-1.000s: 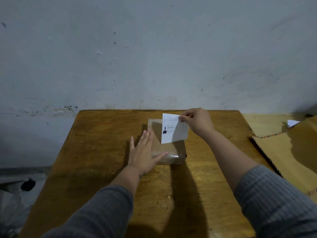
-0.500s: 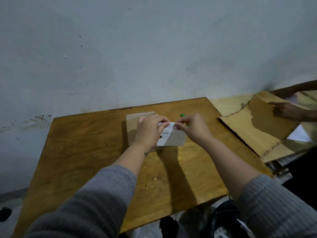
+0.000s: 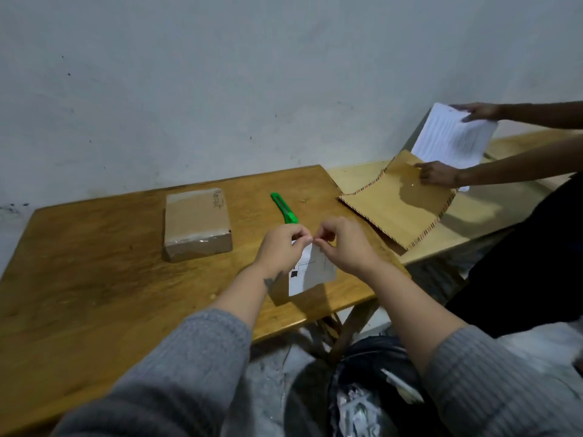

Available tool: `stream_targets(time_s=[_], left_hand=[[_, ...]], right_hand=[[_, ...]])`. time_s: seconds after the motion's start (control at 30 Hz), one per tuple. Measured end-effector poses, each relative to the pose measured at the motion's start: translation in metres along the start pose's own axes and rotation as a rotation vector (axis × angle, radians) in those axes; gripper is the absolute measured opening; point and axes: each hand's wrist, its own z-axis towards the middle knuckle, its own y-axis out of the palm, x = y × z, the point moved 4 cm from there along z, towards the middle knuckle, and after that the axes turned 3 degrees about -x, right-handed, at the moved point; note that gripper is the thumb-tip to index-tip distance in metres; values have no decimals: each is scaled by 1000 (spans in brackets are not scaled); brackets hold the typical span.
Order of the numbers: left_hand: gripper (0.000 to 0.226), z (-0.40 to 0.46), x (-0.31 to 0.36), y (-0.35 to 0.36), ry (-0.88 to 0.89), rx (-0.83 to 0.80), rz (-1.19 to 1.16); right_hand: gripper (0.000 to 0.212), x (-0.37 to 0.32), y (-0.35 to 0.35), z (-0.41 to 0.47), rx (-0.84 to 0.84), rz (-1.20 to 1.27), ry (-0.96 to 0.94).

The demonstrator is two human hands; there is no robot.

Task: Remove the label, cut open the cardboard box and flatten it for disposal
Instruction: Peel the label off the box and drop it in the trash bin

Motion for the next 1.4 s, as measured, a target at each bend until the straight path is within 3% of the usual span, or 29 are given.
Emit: stream_targets(time_s=[0.23,0.33,0.43,0.57,0.97,1.1,1.27,1.4], left_hand=[[11,-33,39,95,-234,105,-187],[11,-50,44,128,-308,208,-261],[3,-71,57,156,-291,152,-311],[14,-96,72,176,-368,53,-247],[7,-152,37,166,-573,519,-129],[4,-153,47,179,-530,479,-150],[5,-141,67,213,-483,288,-279],[9,-134,86,230,-460,163,-481]], right_hand=[[14,72,-31,-73,32,3,-158],[5,109,-47,-104,49,55,-179],[6,143,-58,-129,-14,154,-97],[8,173,-61,-152,-124,189,10],[7,224,-75,-201,-14,304,214],[6,225,-77,-205,-82,379,237],[8,207,-71,-199,-179,590,289],[7,209,-71,-193,-103,600,328]])
